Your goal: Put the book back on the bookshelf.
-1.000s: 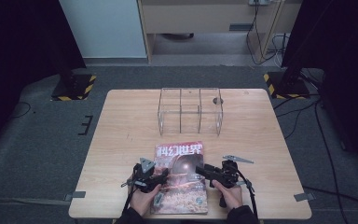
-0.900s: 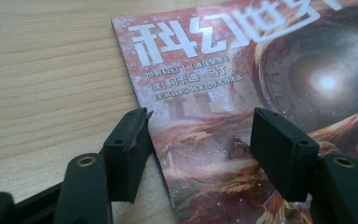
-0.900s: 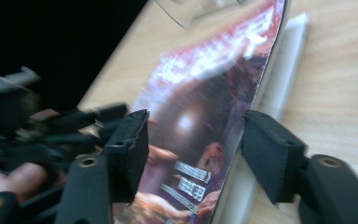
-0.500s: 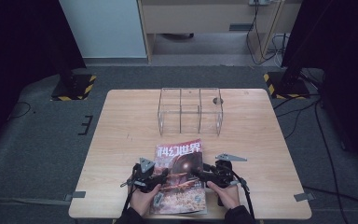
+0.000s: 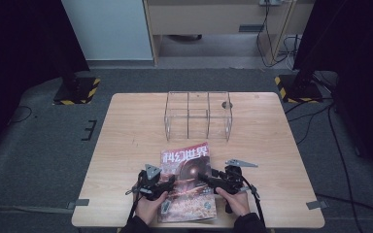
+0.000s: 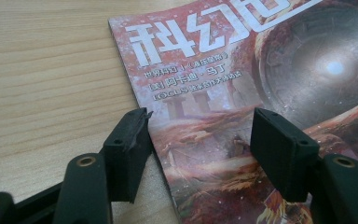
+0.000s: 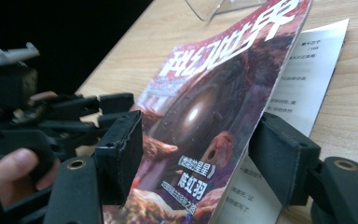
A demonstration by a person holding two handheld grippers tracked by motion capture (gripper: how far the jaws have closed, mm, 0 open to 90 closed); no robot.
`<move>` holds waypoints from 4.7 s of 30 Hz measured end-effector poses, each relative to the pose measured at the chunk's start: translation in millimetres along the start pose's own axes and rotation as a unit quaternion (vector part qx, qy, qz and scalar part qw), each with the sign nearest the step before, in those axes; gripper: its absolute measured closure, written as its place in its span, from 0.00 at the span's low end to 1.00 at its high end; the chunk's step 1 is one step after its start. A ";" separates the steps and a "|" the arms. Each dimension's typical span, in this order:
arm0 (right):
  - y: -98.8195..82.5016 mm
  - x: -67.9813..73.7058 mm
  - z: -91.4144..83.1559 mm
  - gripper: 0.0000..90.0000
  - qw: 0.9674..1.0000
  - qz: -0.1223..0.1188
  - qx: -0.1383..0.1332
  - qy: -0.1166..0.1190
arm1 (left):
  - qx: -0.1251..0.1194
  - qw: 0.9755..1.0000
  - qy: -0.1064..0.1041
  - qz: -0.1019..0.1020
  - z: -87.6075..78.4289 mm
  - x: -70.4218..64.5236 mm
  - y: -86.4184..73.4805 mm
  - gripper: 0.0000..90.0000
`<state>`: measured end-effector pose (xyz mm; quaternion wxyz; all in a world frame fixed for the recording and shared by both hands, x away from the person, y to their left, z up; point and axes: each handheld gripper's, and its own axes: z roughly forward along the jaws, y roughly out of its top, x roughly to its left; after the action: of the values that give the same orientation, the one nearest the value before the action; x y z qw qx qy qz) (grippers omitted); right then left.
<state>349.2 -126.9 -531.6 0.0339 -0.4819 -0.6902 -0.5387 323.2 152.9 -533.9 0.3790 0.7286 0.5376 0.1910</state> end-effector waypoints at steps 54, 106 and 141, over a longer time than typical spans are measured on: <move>15.2 20.0 -0.1 0.94 0.996 -0.068 0.045 -0.038 | -0.016 1.000 -0.024 -0.007 -2.5 11.9 0.7 0.32; 25.6 52.8 -33.6 0.96 0.985 -0.160 -0.061 0.018 | -0.045 0.977 -0.188 -0.091 5.8 19.2 -0.2 0.19; 25.1 34.6 -25.6 0.96 0.991 -0.130 -0.020 0.023 | -0.045 0.981 -0.163 -0.099 -1.8 14.7 8.0 0.72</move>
<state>336.2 -126.2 -483.5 -0.0300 -0.3757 -0.7352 -0.5634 332.2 166.1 -528.5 0.5106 0.6754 0.5292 0.0553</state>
